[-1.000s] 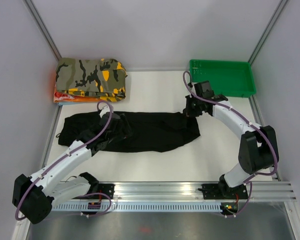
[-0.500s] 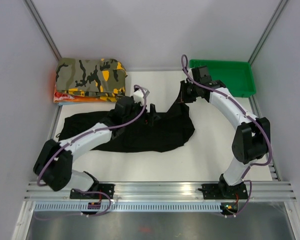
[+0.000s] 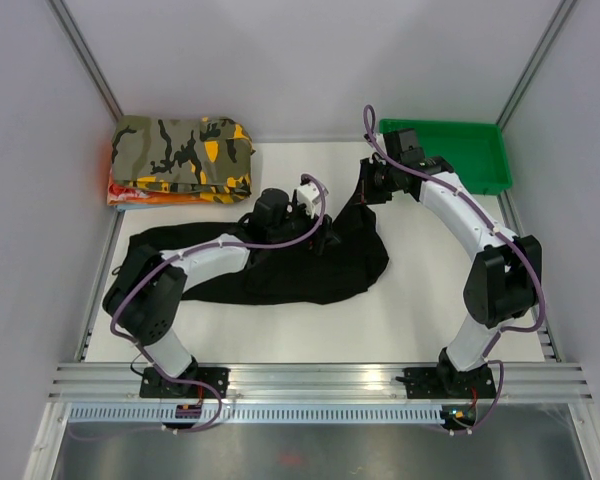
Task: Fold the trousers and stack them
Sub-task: Fold the trousers
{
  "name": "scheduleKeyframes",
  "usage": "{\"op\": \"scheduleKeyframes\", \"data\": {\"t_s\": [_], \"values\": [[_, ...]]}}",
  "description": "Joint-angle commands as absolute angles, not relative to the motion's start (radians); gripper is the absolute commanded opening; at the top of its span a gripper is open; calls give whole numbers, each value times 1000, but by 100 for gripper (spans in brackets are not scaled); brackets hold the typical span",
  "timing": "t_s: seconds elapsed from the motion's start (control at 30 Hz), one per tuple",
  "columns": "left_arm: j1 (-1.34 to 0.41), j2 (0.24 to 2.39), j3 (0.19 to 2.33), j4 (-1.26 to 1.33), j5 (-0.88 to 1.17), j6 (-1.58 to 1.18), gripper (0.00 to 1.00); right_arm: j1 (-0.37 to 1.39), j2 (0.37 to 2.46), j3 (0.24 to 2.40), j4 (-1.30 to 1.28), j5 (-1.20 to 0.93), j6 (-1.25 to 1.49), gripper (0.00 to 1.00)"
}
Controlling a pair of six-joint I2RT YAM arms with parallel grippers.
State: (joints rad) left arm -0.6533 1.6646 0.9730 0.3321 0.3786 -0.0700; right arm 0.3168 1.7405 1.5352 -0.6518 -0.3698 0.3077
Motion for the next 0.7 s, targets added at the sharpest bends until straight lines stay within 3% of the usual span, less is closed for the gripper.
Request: {"op": "scheduleKeyframes", "data": {"t_s": [0.0,0.43,0.63,0.67], "values": [[-658,1686,954,397,427,-2,90,319,1741,1578,-655,-388,304,0],[-680,1813,954,417,353,-9,84,319,1730,1585,-658,-390,328,0],[-680,1844,954,434,288,-15,72,319,1724,1582,-661,-387,330,0],[-680,1850,957,431,279,-17,63,319,1724,1582,-661,-387,331,0]]}}
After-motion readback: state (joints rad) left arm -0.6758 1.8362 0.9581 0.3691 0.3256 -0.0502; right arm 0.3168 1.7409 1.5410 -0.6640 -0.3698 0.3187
